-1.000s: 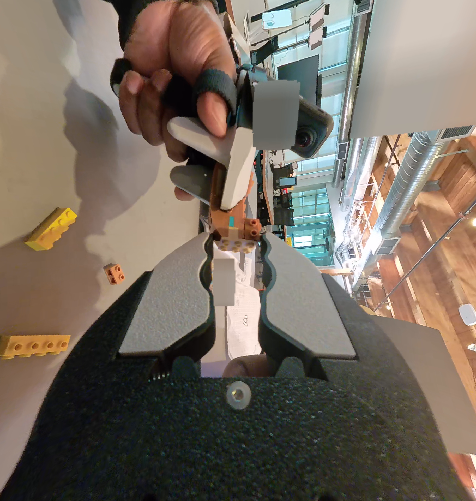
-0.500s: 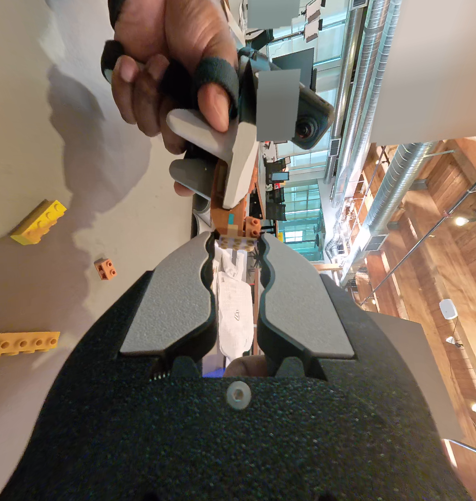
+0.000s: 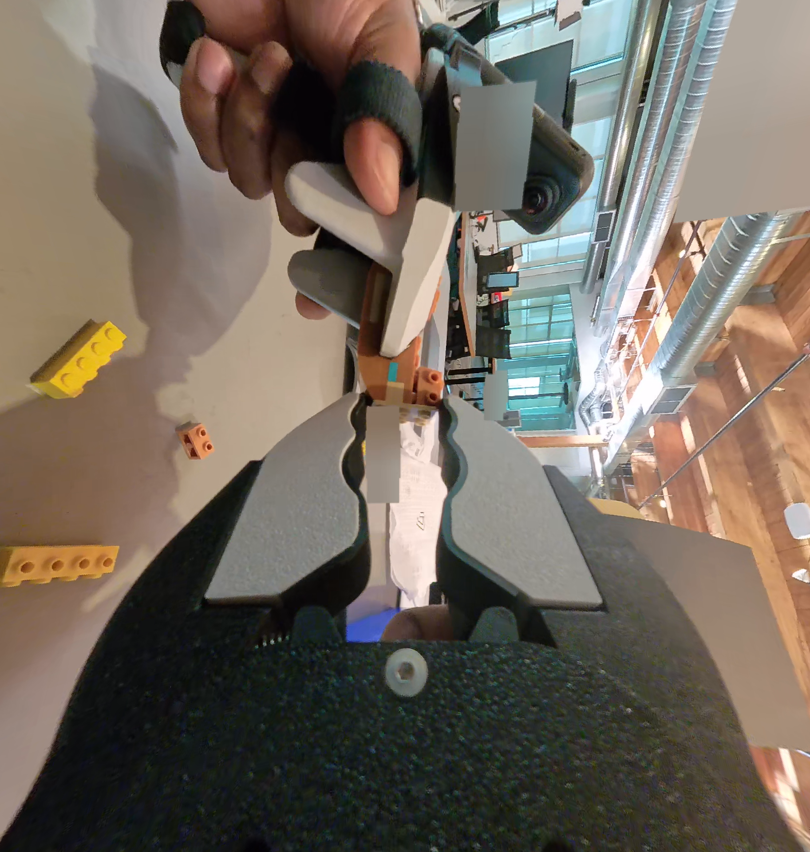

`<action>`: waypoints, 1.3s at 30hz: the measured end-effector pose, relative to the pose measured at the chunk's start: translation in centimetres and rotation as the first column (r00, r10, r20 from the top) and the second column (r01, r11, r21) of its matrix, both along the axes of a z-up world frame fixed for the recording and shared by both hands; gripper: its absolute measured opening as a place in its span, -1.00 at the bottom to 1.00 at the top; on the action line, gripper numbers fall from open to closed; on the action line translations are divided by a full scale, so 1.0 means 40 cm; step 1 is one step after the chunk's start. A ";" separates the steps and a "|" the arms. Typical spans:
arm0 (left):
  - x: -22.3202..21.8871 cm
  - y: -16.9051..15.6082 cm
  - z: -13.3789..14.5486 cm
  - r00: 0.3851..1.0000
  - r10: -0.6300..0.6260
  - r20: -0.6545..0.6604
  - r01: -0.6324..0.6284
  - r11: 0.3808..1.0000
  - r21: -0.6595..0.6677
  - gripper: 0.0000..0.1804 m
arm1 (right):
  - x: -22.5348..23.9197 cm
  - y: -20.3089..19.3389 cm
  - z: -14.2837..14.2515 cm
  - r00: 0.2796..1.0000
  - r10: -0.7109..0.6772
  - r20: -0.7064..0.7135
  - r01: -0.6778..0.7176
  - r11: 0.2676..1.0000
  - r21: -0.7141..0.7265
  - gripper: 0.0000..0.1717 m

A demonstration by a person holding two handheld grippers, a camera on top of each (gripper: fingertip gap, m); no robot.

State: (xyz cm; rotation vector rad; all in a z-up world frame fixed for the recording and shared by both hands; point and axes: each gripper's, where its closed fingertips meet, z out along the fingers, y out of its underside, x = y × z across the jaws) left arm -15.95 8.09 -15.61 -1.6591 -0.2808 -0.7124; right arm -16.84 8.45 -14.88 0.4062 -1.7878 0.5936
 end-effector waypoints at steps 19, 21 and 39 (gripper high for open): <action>-0.010 0.014 0.006 0.999 0.009 0.044 -0.011 0.999 0.033 -0.73 | -0.010 -0.002 -0.018 1.000 -0.012 0.023 0.013 1.000 -0.019 -0.67; -0.013 0.014 0.006 0.999 0.017 0.041 -0.018 0.999 0.035 -0.73 | -0.011 -0.002 -0.017 1.000 -0.015 0.007 0.015 1.000 -0.014 -0.66; -0.032 0.015 0.014 0.988 0.017 0.155 -0.031 0.995 0.090 -0.74 | -0.023 -0.002 -0.014 0.998 -0.024 -0.057 0.025 0.999 0.021 -0.66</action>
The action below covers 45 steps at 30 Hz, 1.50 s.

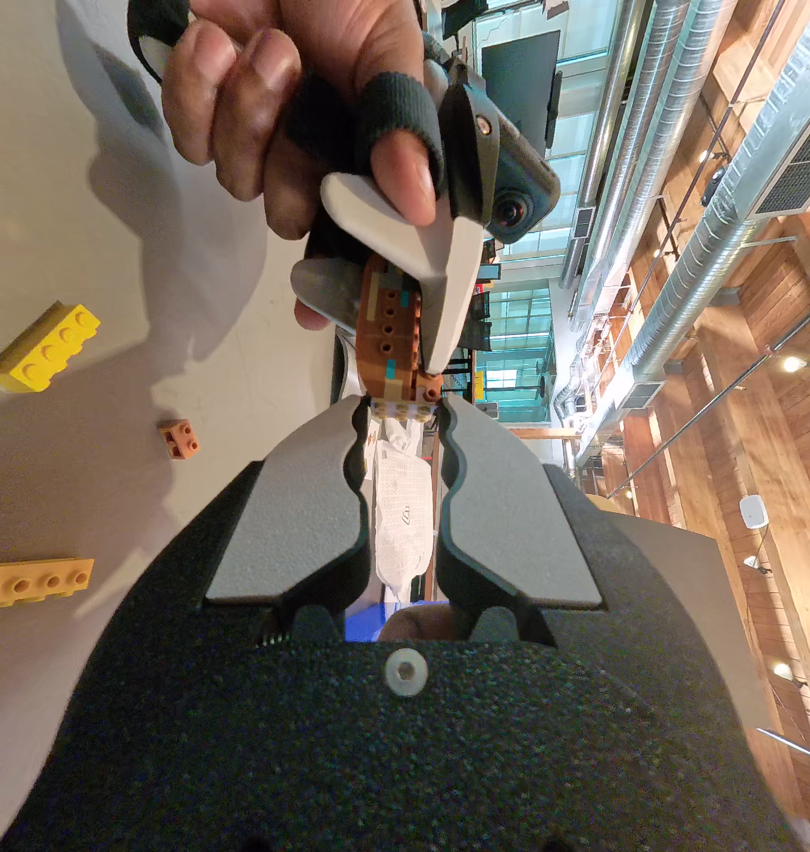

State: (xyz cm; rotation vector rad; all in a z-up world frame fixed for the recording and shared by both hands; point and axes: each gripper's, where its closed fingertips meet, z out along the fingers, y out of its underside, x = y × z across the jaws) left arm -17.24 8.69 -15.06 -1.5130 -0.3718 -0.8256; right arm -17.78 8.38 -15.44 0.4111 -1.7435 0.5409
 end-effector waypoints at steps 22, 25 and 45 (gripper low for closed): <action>-0.006 -0.004 0.000 0.989 0.019 -0.148 -0.024 0.999 -0.029 -0.74 | -0.008 0.002 -0.004 0.999 -0.012 0.037 0.015 0.998 -0.067 -0.67; -0.015 -0.001 -0.001 0.996 0.039 -0.083 -0.041 0.999 -0.016 -0.75 | -0.012 0.003 -0.005 1.000 -0.027 -0.003 0.027 0.999 -0.038 -0.66; -0.025 0.003 0.004 0.998 0.059 -0.001 -0.059 0.998 0.035 -0.75 | -0.016 0.009 -0.007 0.999 -0.043 0.000 0.043 0.999 -0.019 -0.67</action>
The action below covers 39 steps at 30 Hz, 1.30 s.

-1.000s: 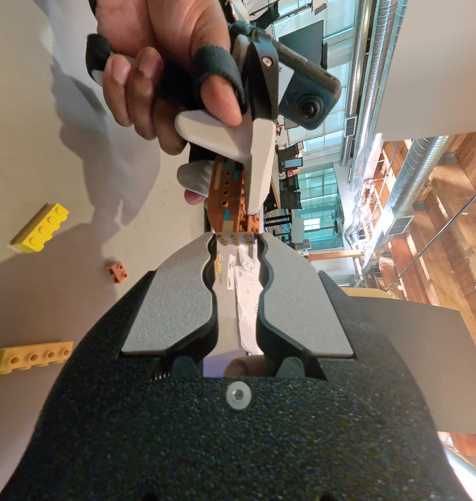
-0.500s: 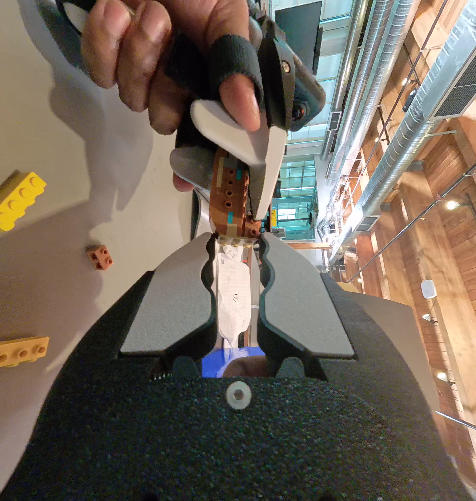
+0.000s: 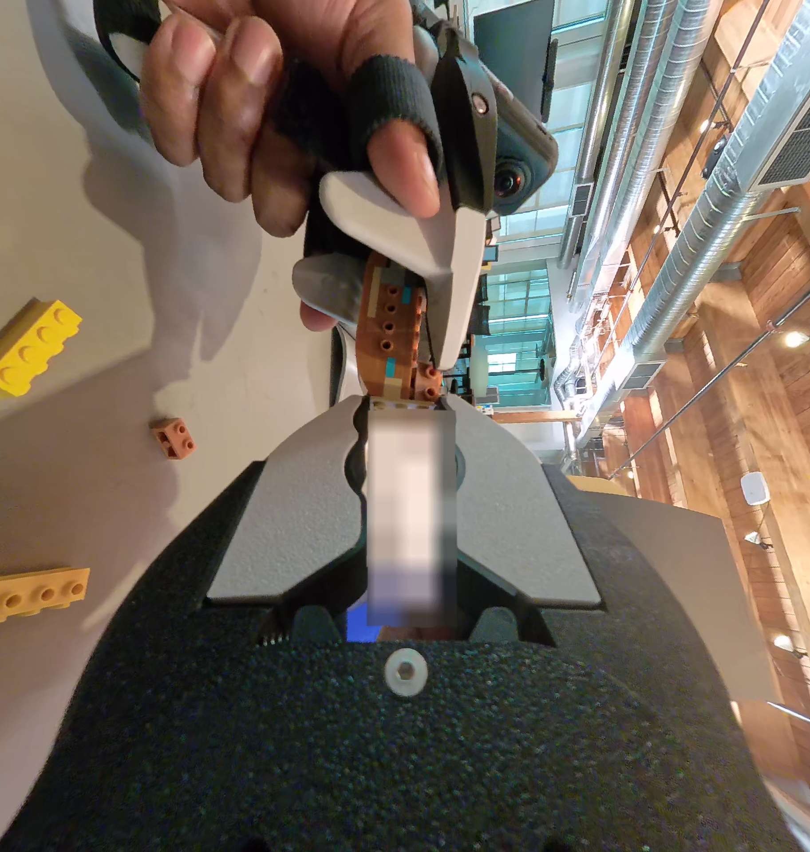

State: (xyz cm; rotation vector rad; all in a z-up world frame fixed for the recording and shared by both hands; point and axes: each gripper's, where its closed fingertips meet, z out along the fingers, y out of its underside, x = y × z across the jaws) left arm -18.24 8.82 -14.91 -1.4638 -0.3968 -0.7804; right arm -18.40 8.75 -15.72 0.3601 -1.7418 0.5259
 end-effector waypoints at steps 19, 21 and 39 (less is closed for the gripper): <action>-0.003 -0.006 0.009 0.998 0.031 -0.049 -0.030 0.999 0.016 -0.76 | 0.001 -0.008 -0.002 1.000 0.008 0.027 -0.007 0.998 -0.058 -0.67; -0.008 -0.006 0.008 0.998 0.048 -0.031 -0.047 0.999 0.028 -0.77 | 0.000 -0.008 -0.001 1.000 0.003 0.003 -0.003 0.999 -0.045 -0.66; -0.021 -0.008 0.012 0.993 0.112 0.031 -0.115 0.988 0.099 -0.79 | -0.003 -0.011 0.001 0.999 -0.008 -0.040 0.007 0.999 -0.040 -0.64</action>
